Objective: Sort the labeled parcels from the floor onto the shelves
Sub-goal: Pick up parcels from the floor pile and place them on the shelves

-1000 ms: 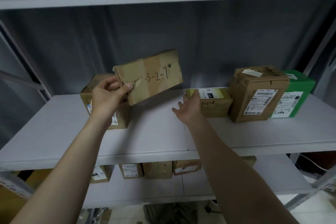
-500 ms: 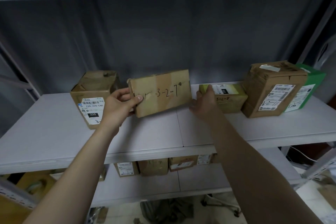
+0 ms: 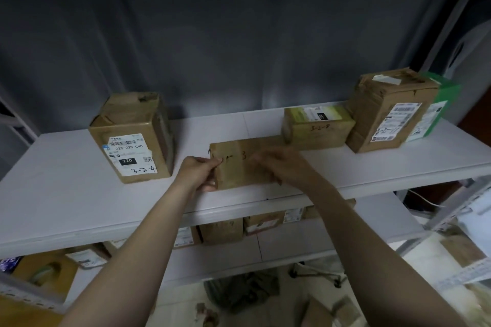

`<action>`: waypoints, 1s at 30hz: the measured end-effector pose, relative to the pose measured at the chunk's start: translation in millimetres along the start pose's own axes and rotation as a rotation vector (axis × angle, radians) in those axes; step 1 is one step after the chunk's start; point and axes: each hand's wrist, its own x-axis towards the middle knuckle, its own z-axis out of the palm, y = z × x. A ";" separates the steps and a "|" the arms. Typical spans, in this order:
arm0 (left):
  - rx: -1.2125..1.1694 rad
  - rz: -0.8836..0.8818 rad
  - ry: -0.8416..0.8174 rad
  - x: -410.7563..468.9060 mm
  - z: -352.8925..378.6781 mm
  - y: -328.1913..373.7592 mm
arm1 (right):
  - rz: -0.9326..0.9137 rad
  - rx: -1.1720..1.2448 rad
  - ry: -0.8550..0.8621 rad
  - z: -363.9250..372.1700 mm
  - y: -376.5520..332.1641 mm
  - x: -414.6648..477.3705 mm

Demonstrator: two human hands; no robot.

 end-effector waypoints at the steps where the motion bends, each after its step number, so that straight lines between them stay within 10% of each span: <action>1: 0.036 0.012 0.014 2.6 2.0 -0.8 | -0.039 -0.099 -0.092 9.6 5.6 -2.6; 24: -0.014 0.084 -0.025 -48.7 -36.4 -7.2 | -0.020 -0.356 0.054 53.7 18.1 57.7; 30: -0.057 0.146 -0.127 -57.1 -11.5 -7.9 | 0.057 -0.110 0.434 34.4 13.2 -1.0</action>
